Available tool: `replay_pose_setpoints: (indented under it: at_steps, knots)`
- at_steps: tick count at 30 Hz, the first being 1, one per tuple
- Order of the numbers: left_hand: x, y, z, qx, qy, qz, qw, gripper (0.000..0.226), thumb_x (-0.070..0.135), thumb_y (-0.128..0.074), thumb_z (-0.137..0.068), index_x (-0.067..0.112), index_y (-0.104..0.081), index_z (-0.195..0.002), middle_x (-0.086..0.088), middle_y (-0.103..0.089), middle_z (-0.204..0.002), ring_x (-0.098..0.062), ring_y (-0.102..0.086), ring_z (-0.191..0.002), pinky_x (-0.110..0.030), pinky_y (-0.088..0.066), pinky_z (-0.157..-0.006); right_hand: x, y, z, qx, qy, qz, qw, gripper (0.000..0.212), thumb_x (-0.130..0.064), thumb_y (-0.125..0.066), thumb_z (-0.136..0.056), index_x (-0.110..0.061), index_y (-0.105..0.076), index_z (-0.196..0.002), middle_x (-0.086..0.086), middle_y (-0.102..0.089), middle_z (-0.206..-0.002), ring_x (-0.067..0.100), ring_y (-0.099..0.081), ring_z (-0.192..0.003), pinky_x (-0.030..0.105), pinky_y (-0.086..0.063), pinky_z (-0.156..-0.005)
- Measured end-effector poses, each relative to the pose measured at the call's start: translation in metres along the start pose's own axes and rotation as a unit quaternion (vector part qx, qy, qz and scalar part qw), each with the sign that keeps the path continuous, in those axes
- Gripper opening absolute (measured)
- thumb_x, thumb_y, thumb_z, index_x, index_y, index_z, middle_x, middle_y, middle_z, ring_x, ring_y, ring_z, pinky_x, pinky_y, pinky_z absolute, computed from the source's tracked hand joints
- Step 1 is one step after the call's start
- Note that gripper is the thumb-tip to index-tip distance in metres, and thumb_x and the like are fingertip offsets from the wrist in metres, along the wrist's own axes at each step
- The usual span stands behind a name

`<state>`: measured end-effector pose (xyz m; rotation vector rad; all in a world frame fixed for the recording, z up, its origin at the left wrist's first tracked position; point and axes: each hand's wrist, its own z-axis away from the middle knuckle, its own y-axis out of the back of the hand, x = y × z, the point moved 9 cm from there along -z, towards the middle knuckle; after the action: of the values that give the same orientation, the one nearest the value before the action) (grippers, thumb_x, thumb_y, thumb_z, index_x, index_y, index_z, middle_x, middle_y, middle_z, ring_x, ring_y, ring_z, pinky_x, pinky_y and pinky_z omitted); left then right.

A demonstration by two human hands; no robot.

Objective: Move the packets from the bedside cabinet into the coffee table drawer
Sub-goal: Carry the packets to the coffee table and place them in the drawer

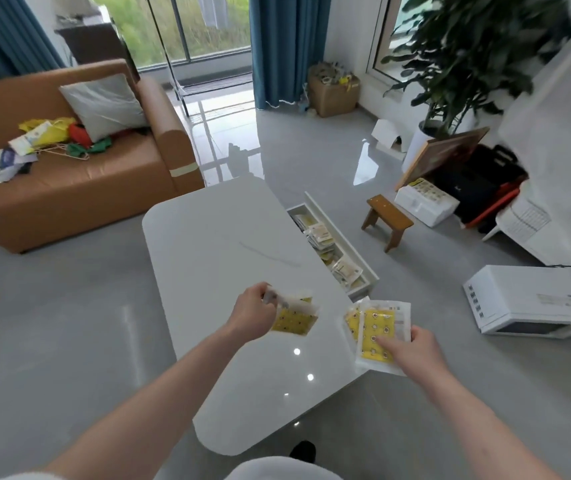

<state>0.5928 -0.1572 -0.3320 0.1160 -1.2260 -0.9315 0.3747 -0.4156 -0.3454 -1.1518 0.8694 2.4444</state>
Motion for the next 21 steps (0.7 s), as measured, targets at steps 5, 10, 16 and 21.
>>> replay_pose_setpoints:
  at_steps: [5, 10, 16, 21]
  knots:
    - [0.060, -0.058, -0.038, 0.011, 0.006, 0.002, 1.000, 0.024, 0.018, -0.045, -0.098, 0.018, -0.069, -0.097, -0.002, -0.071, -0.098, -0.025, -0.065, -0.090, -0.031, -0.048, -0.067, -0.004, 0.046, -0.067, -0.020, 0.001, -0.002, 1.000, 0.008, -0.019, -0.084, -0.086, -0.020, -0.076, -0.089, -0.006, -0.080, -0.087, 0.015, -0.075, -0.083, 0.028, -0.052, -0.064]
    - [0.085, -0.115, -0.065, 0.033, 0.055, 0.006, 0.998, 0.021, 0.017, -0.046, -0.098, 0.015, -0.066, -0.095, -0.006, -0.069, -0.095, -0.026, -0.063, -0.086, -0.032, -0.046, -0.067, -0.003, 0.101, -0.141, -0.055, 0.004, 0.016, 0.998, 0.009, -0.019, -0.084, -0.086, -0.020, -0.077, -0.092, -0.006, -0.080, -0.088, 0.014, -0.076, -0.081, 0.027, -0.053, -0.063]
    - [0.112, -0.158, -0.079, 0.088, 0.117, 0.051, 0.988, 0.024, 0.022, -0.047, -0.097, 0.019, -0.069, -0.089, -0.001, -0.070, -0.092, -0.021, -0.064, -0.085, -0.031, -0.048, -0.067, -0.004, 0.175, -0.234, -0.097, 0.001, 0.071, 0.993, 0.009, -0.019, -0.084, -0.085, -0.020, -0.078, -0.092, -0.009, -0.080, -0.081, 0.010, -0.076, -0.076, 0.025, -0.053, -0.061]
    - [0.115, -0.177, -0.074, 0.163, 0.167, 0.093, 0.968, 0.034, 0.028, -0.044, -0.102, 0.028, -0.062, -0.073, 0.010, -0.063, -0.076, -0.013, -0.058, -0.072, -0.025, -0.042, -0.058, -0.032, 0.180, -0.303, -0.151, 0.014, 0.097, 0.984, 0.011, -0.016, -0.084, -0.085, -0.019, -0.077, -0.093, -0.004, -0.080, -0.089, 0.017, -0.076, -0.084, 0.032, -0.059, -0.072]
